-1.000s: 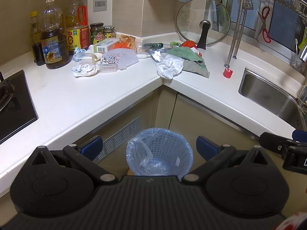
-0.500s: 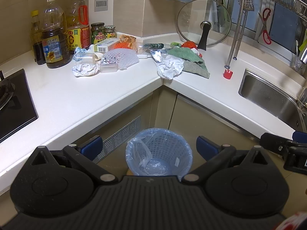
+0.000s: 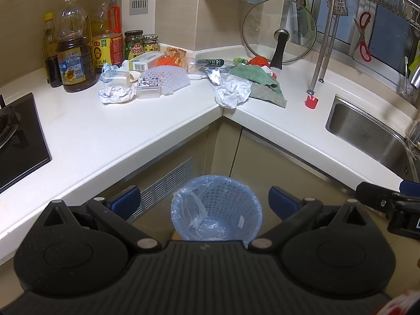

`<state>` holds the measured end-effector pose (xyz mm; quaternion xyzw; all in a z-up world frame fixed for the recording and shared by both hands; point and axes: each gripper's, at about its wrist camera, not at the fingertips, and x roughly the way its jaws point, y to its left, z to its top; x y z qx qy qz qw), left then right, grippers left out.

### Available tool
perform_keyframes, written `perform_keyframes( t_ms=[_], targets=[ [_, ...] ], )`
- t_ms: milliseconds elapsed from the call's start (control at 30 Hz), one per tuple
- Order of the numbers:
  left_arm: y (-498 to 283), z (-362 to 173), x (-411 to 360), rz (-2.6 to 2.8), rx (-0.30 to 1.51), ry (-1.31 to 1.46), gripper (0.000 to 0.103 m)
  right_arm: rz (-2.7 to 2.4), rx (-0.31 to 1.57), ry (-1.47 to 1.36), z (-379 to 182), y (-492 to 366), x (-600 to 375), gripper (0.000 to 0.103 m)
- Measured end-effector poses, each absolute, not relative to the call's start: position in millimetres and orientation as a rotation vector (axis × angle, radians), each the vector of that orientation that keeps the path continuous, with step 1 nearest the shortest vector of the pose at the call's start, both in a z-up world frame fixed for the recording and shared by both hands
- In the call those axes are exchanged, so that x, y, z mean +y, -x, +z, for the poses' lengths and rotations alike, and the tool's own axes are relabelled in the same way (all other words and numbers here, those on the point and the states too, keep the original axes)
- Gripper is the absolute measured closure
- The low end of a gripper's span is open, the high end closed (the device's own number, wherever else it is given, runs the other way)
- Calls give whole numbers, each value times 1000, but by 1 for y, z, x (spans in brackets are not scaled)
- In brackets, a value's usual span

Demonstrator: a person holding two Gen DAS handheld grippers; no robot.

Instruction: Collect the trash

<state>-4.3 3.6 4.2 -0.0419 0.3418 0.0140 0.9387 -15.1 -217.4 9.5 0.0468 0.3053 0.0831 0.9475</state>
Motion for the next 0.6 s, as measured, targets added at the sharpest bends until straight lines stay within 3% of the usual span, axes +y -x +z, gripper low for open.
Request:
perform_keyframes(
  t_ms=[600],
  targets=[
    [6,3,5,32,698,94,0,168,620,-94,12,16,-215,0]
  ],
)
